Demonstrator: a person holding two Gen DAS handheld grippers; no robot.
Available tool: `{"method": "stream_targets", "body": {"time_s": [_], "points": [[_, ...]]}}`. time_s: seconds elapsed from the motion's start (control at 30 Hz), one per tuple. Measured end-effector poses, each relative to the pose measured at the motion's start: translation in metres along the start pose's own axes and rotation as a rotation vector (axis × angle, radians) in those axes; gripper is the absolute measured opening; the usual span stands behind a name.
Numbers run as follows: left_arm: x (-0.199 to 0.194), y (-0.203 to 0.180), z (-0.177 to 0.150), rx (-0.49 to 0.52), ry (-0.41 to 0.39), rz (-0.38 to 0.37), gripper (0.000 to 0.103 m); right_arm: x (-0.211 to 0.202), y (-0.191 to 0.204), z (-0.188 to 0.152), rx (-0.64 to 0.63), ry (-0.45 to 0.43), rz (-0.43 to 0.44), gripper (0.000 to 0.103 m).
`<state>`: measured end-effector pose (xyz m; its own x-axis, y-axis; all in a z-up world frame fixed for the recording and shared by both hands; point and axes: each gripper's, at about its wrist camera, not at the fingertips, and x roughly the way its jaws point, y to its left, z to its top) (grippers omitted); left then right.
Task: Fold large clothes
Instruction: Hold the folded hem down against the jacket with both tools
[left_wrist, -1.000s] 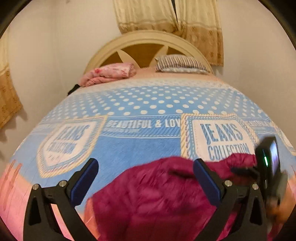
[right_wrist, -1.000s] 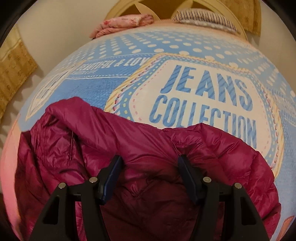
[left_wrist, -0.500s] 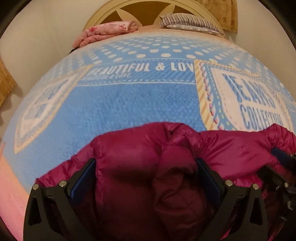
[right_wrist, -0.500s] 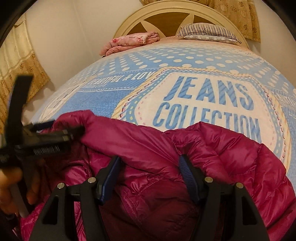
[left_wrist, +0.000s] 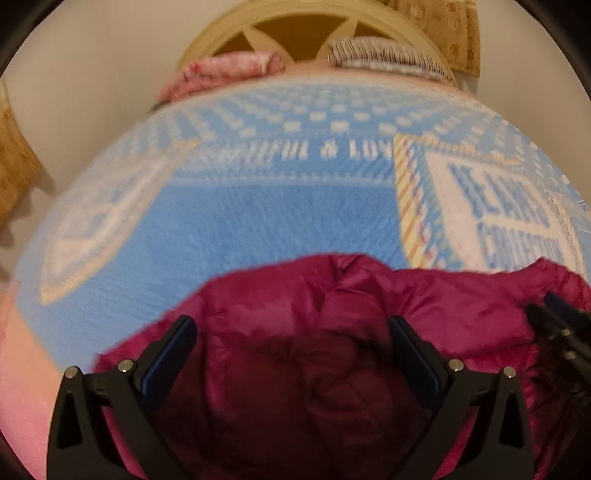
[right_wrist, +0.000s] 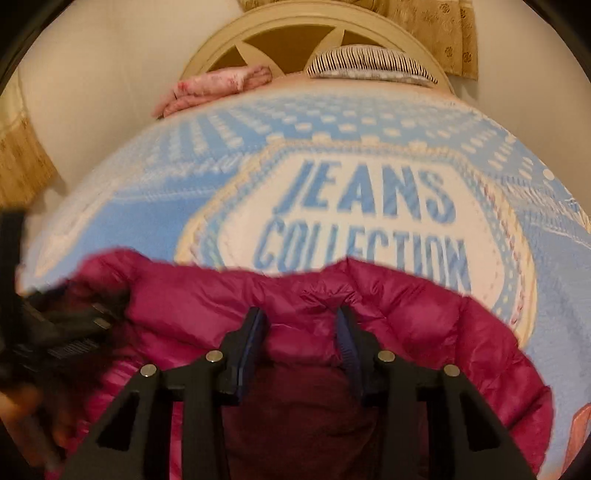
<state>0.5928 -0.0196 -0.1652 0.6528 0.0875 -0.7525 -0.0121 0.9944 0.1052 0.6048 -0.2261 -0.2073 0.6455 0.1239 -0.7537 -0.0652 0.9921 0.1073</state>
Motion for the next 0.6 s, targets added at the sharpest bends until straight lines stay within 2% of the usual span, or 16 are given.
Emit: {"method": "stream_targets", "body": {"time_s": [0.07, 0.13, 0.27, 0.37, 0.43, 0.47, 0.53, 0.6], "points": [[-0.031, -0.006, 0.006, 0.004, -0.096, -0.048, 0.103, 0.0, -0.003, -0.003, 0.011, -0.018, 0.01, 0.042], [-0.044, -0.013, 0.014, -0.002, -0.118, -0.098, 0.103, 0.001, -0.006, -0.004, 0.022, -0.018, 0.021, 0.042], [-0.044, -0.021, 0.025, -0.036, -0.096, -0.219, 0.103, 0.001, -0.008, -0.004, 0.027, -0.024, 0.03, 0.042], [-0.028, -0.02, 0.02, -0.091, -0.057, -0.348, 0.103, 0.0, -0.009, -0.006, 0.039, -0.029, 0.045, 0.042], [-0.019, -0.02, 0.014, -0.097, -0.027, -0.375, 0.103, 0.0, -0.012, -0.007, 0.048, -0.031, 0.058, 0.042], [-0.012, -0.022, 0.011, -0.088, -0.003, -0.373, 0.103, 0.0, -0.013, -0.007, 0.051, -0.031, 0.062, 0.042], [0.008, -0.03, 0.006, -0.041, 0.061, -0.246, 0.103, -0.001, -0.014, -0.007, 0.054, -0.033, 0.069, 0.042], [0.016, -0.032, 0.002, -0.012, 0.083, -0.22, 0.103, 0.0, -0.013, -0.007, 0.056, -0.034, 0.072, 0.043]]}}
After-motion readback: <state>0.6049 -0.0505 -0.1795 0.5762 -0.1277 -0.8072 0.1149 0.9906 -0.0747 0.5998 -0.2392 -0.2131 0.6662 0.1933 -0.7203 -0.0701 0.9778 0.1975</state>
